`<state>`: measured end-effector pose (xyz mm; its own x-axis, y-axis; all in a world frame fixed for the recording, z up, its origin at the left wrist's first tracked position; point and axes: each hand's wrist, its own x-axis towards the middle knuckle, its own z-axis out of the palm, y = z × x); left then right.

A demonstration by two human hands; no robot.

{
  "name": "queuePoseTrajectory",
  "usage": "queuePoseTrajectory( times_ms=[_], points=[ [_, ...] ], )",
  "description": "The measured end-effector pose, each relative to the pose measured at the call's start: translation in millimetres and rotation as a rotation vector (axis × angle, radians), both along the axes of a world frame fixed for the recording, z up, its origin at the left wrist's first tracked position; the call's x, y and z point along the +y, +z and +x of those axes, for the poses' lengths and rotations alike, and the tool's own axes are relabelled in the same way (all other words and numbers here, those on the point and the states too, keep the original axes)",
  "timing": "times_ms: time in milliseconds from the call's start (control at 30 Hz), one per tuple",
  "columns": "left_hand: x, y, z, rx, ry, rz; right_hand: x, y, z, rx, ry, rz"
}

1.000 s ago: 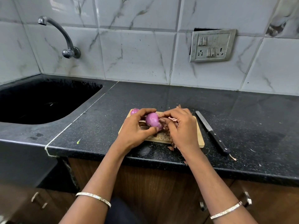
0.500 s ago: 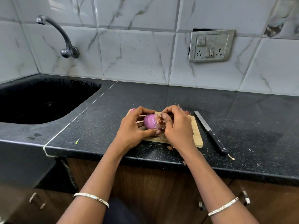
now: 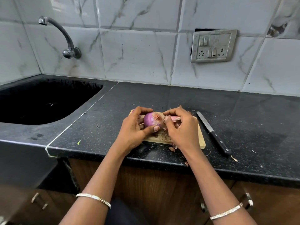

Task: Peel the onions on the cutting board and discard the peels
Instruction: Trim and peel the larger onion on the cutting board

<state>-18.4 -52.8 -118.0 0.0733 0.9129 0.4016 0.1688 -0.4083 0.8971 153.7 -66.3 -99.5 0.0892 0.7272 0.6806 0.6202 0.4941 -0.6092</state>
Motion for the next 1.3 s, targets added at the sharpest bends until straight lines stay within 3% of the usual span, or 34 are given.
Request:
queuePoseTrajectory(
  times_ms=[167,367,900,1300],
  points=[
    [-3.3,3.7,-0.7,-0.115,-0.044,-0.073,-3.1,2.2,0.0,0.088,0.153,-0.126],
    [-5.4,4.6,-0.2,-0.078,-0.038,-0.07,0.6,0.7,5.6,0.13,0.125,-0.117],
    [-1.0,4.8,-0.1,0.321,0.088,0.145,-5.0,4.1,4.4,0.137,0.262,-0.182],
    [8.0,-4.5,-2.9,0.221,0.111,0.09,-0.7,0.5,8.0,0.273,0.314,-0.342]
  ],
)
